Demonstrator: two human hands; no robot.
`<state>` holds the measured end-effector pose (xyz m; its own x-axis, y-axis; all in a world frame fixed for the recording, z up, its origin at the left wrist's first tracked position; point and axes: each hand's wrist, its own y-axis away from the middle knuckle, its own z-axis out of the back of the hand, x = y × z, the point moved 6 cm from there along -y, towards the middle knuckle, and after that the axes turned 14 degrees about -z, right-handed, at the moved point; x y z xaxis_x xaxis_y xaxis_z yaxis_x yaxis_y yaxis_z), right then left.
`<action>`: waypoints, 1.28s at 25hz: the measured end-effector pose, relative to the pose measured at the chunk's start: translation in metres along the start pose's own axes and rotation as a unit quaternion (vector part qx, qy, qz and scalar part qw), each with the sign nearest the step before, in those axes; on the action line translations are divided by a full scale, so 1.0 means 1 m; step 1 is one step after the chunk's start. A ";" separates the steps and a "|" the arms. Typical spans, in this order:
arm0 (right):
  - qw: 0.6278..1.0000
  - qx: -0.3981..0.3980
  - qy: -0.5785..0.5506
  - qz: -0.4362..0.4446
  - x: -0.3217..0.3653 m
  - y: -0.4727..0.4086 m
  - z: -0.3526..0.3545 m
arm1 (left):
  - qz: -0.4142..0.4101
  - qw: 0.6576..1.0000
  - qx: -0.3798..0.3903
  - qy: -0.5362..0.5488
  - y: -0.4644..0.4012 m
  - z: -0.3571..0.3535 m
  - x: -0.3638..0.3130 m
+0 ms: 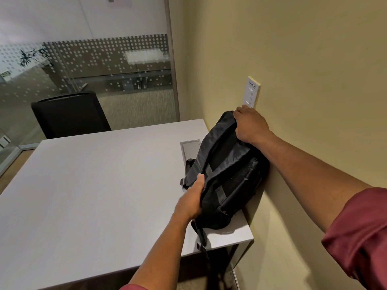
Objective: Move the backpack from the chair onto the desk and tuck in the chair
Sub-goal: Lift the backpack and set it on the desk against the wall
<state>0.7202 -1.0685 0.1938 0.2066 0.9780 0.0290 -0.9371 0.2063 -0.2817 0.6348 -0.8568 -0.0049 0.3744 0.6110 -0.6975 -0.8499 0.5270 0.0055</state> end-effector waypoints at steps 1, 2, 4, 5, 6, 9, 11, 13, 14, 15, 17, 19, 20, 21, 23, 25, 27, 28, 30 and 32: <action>1.000 0.001 0.000 -0.001 0.000 0.000 0.000 | 0.011 0.997 -0.063 -0.038 0.003 0.012 0.006; 1.000 0.005 0.004 -0.003 0.000 -0.001 -0.001 | 0.002 0.990 -0.124 -0.063 0.006 0.025 0.009; 1.000 0.014 0.011 -0.005 0.000 -0.003 -0.003 | -0.025 0.969 -0.182 -0.165 0.007 0.044 0.015; 1.000 0.017 0.012 -0.007 0.000 -0.003 -0.005 | -0.042 0.959 -0.190 -0.208 0.004 0.046 0.018; 1.000 0.019 0.011 -0.009 0.001 -0.004 -0.005 | -0.024 0.962 -0.189 -0.194 0.002 0.045 0.022; 1.000 0.019 0.006 -0.015 0.001 -0.004 -0.005 | 0.016 0.996 -0.063 -0.061 -0.002 0.003 0.025; 1.000 0.020 0.003 -0.018 0.001 -0.003 -0.005 | 0.001 0.999 0.031 -0.032 -0.001 -0.032 0.021; 1.000 0.019 -0.004 -0.021 0.000 0.000 -0.007 | -0.005 0.998 0.061 -0.012 -0.001 -0.049 0.020; 1.000 0.015 -0.012 -0.024 -0.001 0.002 -0.007 | -0.006 0.998 0.065 -0.008 -0.003 -0.051 0.020; 0.999 0.011 -0.021 -0.030 -0.001 0.004 -0.007 | -0.007 0.998 0.066 -0.010 -0.003 -0.049 0.019; 0.999 0.002 -0.030 -0.042 -0.001 0.011 -0.006 | -0.015 0.998 0.055 -0.021 0.000 -0.040 0.015; 0.998 -0.004 -0.035 -0.047 0.000 0.018 -0.006 | -0.030 0.999 0.034 -0.025 0.005 -0.031 0.011; 0.998 -0.006 -0.038 -0.048 0.000 0.022 -0.005 | -0.035 0.999 0.021 -0.029 0.008 -0.025 0.008; 0.998 -0.008 -0.042 -0.048 0.002 0.028 -0.004 | -0.039 0.999 0.008 -0.035 0.012 -0.020 0.006; 0.998 -0.014 -0.048 -0.049 0.006 0.042 -0.002 | -0.039 0.998 -0.018 -0.043 0.022 -0.011 0.002; 0.997 -0.021 -0.053 -0.049 0.012 0.059 0.001 | -0.037 0.998 -0.039 -0.043 0.037 -0.003 -0.002; 0.996 -0.024 -0.064 -0.051 0.020 0.080 0.006 | -0.044 0.997 -0.056 -0.037 0.054 0.004 -0.006; 0.996 -0.023 -0.071 -0.053 0.025 0.092 0.008 | -0.050 0.996 -0.066 -0.040 0.063 0.008 -0.008; 0.994 -0.021 -0.086 -0.059 0.035 0.120 0.010 | -0.043 0.993 -0.077 -0.073 0.084 0.014 -0.010; 0.993 -0.015 -0.101 -0.059 0.048 0.154 0.009 | -0.016 0.991 -0.079 -0.108 0.109 0.018 -0.007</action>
<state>0.5833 -0.9898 0.1609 0.2505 0.9340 0.2548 -0.9007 0.3213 -0.2923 0.5456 -0.7930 0.0136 0.4582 0.7170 -0.5253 -0.8773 0.4598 -0.1376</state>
